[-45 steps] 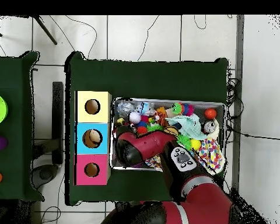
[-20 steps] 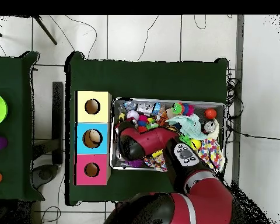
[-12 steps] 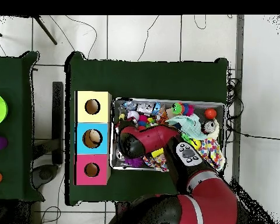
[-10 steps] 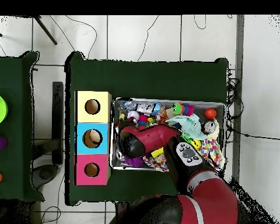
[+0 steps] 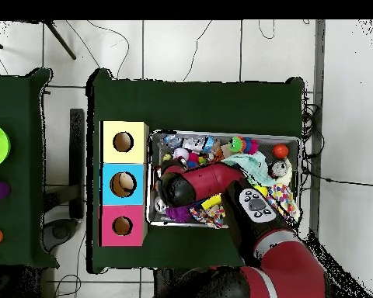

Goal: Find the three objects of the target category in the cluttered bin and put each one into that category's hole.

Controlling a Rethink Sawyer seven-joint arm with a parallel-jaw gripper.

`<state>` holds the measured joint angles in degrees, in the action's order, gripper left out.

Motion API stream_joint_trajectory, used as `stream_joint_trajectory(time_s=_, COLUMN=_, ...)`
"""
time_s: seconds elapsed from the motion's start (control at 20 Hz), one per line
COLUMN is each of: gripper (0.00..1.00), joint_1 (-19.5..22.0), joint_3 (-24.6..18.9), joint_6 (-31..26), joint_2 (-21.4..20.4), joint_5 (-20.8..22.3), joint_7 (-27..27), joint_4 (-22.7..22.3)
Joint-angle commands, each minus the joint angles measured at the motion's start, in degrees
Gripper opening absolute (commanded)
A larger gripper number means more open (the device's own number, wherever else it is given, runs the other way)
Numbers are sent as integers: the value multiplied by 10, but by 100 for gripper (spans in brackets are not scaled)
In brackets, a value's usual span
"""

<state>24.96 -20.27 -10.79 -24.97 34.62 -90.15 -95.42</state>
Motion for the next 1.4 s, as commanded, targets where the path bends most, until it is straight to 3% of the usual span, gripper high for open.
stream_joint_trajectory(time_s=0.05, gripper=0, joint_1=18, joint_3=-30, joint_6=-70, joint_2=1, joint_5=-4, joint_7=8, joint_4=22)
stream_joint_trajectory(time_s=0.85, gripper=0, joint_1=16, joint_3=-38, joint_6=-108, joint_2=-7, joint_5=-21, joint_7=12, joint_4=26)
stream_joint_trajectory(time_s=1.4, gripper=0, joint_1=28, joint_3=-49, joint_6=-124, joint_2=-39, joint_5=-37, joint_7=4, joint_4=-16)
